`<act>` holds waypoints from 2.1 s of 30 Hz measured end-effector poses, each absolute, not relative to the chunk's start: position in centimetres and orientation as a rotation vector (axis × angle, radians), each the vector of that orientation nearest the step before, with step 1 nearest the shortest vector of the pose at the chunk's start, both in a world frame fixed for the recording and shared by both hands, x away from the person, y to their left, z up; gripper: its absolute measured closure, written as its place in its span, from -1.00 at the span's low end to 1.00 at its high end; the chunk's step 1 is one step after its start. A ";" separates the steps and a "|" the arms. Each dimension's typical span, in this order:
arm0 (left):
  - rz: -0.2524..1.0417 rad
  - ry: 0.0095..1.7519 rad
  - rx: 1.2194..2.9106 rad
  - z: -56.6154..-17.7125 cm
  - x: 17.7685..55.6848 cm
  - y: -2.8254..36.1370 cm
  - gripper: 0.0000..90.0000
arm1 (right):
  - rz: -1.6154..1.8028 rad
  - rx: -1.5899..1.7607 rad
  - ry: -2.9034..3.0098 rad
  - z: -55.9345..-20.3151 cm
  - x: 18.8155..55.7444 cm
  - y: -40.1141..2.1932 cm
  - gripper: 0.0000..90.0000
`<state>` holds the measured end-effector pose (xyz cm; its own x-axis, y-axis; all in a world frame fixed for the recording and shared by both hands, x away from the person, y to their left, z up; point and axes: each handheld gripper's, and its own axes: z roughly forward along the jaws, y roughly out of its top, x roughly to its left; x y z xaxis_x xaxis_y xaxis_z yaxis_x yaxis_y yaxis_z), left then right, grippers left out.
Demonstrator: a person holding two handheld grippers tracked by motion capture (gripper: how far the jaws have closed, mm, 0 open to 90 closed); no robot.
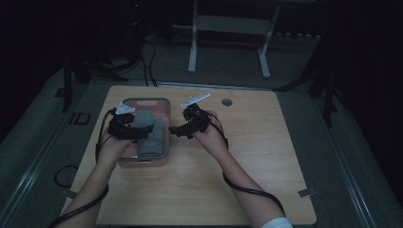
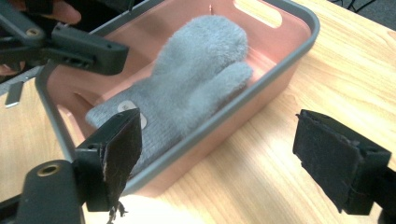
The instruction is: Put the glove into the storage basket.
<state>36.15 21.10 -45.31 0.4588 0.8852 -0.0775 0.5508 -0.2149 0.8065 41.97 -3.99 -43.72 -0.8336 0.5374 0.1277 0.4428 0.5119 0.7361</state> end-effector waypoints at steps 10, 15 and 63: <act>0.478 1.079 1.899 -45.4 34.7 18.0 -0.68 | 1.228 0.869 2.615 -44.0 40.7 -7.8 -0.65; 0.467 0.967 1.929 -44.9 33.6 15.9 -0.68 | 1.212 0.859 2.618 -44.4 39.8 -10.1 -0.65; 0.247 0.615 2.015 -54.7 28.6 4.1 -0.68 | 1.253 0.937 2.466 -54.8 32.7 -27.1 -0.69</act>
